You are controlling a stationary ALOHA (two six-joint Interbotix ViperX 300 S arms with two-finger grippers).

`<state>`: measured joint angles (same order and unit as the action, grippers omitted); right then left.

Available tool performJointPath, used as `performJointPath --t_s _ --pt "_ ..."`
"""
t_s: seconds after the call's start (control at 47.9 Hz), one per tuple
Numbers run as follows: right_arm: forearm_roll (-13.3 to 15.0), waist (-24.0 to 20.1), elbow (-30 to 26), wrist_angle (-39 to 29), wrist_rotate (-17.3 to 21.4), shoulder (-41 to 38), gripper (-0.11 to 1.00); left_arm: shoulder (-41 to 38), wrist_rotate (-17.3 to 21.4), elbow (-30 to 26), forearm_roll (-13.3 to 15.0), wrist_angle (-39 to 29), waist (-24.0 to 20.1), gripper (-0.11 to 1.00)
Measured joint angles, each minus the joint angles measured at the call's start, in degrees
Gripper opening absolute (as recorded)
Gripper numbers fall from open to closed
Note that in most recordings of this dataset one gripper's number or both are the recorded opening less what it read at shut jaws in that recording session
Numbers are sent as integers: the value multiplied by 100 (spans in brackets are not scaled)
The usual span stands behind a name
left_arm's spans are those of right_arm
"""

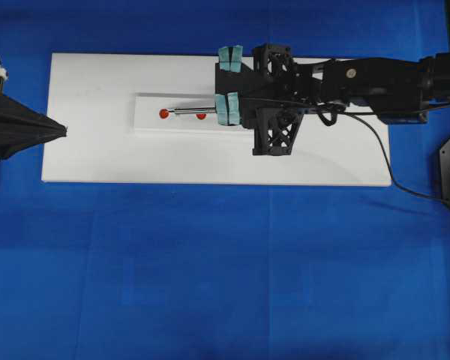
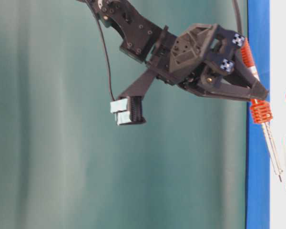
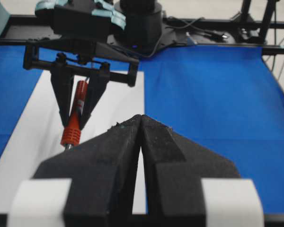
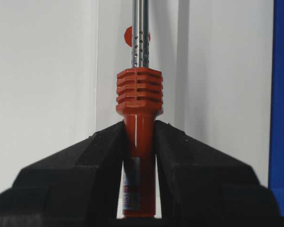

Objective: Touch the tip of the soldering iron to the mark.
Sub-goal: 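Lower the iron tip with the right gripper onto the left red dot, then raise the iron tip with the right gripper and move it right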

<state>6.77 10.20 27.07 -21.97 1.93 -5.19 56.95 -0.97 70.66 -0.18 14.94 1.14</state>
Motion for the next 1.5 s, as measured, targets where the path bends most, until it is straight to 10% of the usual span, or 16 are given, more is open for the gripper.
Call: performJointPath --t_s 1.504 --pt "0 0 -35 62 0 -141 6 0 0 9 0 -44 0 0"
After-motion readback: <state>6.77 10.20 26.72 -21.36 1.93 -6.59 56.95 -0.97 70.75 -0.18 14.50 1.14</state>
